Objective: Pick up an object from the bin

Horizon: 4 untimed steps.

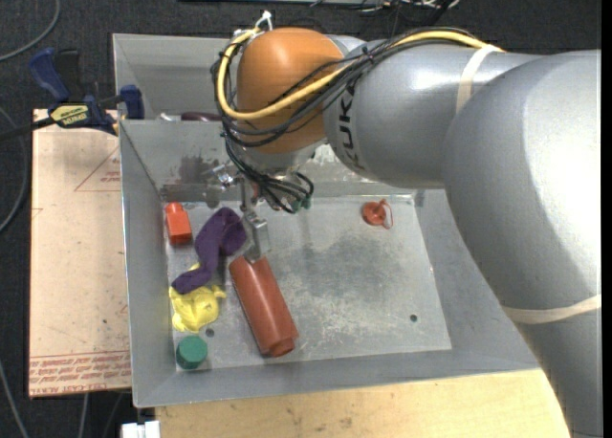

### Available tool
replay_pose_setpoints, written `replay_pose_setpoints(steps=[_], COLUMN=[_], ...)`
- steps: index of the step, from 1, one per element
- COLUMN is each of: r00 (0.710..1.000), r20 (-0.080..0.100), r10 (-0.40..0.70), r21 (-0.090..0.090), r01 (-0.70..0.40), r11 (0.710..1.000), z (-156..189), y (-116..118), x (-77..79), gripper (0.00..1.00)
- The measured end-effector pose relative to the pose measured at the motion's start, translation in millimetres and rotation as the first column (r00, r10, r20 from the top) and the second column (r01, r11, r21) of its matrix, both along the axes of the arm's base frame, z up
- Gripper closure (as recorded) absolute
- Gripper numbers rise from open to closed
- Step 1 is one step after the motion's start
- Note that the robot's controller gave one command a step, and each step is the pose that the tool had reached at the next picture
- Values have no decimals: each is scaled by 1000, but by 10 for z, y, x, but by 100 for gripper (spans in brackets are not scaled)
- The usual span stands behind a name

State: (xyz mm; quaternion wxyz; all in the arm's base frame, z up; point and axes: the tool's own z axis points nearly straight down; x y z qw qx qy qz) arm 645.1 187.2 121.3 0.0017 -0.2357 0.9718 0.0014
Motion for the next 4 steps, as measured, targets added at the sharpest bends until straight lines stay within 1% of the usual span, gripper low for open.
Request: replay_pose_setpoints(steps=[1, 2, 3, 4], r00=[996, 951, 932, 929], r20=[6, 11, 15, 14], r10=[87, 309, 362, 369], r21=[0, -1, 0, -1], r01=[-87, -309, -362, -369], r11=[996, 951, 932, 929], z=[103, -438, -564, -551], y=[43, 101, 88, 82], x=[-124, -35, 6, 5], gripper=[0, 0, 100, 100])
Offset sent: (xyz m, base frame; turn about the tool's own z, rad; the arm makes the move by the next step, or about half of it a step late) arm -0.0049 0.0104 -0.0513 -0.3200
